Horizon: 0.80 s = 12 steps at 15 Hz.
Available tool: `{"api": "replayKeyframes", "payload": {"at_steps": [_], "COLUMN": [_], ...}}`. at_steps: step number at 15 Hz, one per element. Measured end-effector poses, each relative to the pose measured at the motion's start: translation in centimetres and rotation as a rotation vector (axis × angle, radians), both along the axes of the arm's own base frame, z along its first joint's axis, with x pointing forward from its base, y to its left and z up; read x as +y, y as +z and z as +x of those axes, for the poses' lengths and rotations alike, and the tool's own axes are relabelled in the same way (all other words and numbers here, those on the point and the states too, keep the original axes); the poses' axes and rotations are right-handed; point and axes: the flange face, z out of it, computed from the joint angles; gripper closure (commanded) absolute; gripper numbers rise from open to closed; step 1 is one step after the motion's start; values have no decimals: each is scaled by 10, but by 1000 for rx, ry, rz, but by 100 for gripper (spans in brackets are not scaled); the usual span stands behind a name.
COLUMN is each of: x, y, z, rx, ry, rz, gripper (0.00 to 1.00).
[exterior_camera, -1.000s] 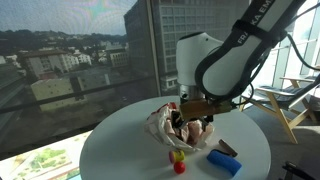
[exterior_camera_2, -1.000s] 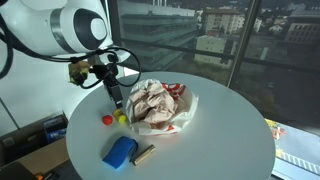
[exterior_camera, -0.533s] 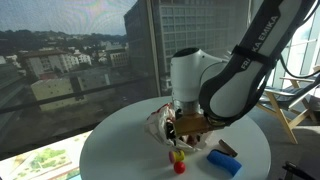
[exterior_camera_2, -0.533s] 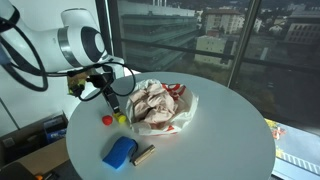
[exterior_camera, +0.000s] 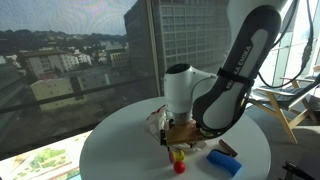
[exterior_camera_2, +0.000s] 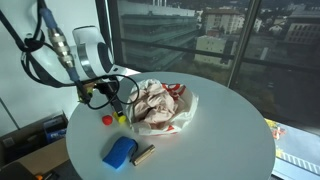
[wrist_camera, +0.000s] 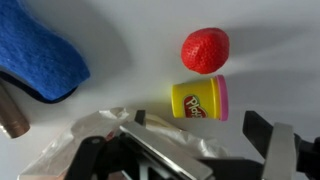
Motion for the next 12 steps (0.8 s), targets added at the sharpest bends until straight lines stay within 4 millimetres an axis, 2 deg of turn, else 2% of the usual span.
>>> {"api": "replayKeyframes", "payload": {"at_steps": [5,6,8,12], "x": [7,6,5,1], "y": [-23,-28,-37,-46], "z": [10,11,15,21], "rx": [18,24,31,36], "ry": [-4,-6,-11,-21], "rz": [17,18,21,22], "gripper": [0,25,34,66]}}
